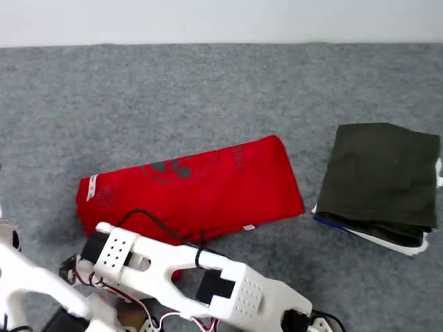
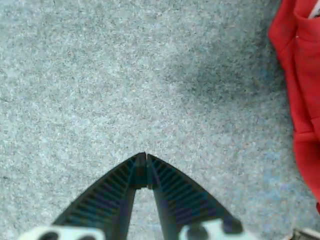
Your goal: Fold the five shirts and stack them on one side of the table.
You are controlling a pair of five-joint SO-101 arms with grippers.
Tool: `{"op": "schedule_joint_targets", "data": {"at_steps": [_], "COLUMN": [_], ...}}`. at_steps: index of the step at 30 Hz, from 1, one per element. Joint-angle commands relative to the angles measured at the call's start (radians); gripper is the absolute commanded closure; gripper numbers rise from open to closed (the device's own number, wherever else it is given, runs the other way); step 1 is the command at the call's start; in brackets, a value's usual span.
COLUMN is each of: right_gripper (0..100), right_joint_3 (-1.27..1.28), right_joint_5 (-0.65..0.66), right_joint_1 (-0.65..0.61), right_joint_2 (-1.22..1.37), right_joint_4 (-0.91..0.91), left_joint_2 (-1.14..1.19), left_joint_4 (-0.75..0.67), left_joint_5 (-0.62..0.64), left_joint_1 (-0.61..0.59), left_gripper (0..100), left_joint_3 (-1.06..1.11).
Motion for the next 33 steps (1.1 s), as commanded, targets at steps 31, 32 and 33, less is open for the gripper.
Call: {"op": "schedule_joint_targets", "data": {"at_steps": [31,32,33], "right_gripper": [97.6,97.6,96.9], "right_joint_3": [-0.321,-0.334,-0.350], "right_joint_5": [0.061,0.061,0.061], "right_joint_1": [0.298,0.308,0.314], "right_joint_2": [-0.048,-0.044,-0.038], "right_joint_4": [0.025,0.025,0.025], "left_joint_2": [-0.032,-0.032,-0.032], "left_joint_4": [0.009,0.009,0.009], "left_joint_5": [-0.009,-0.009,-0.009], "left_joint_1": [0.003,0.003,0.003], "left_gripper": [99,99,99], "left_joint_3": [-0.070,-0.070,-0.070]}}
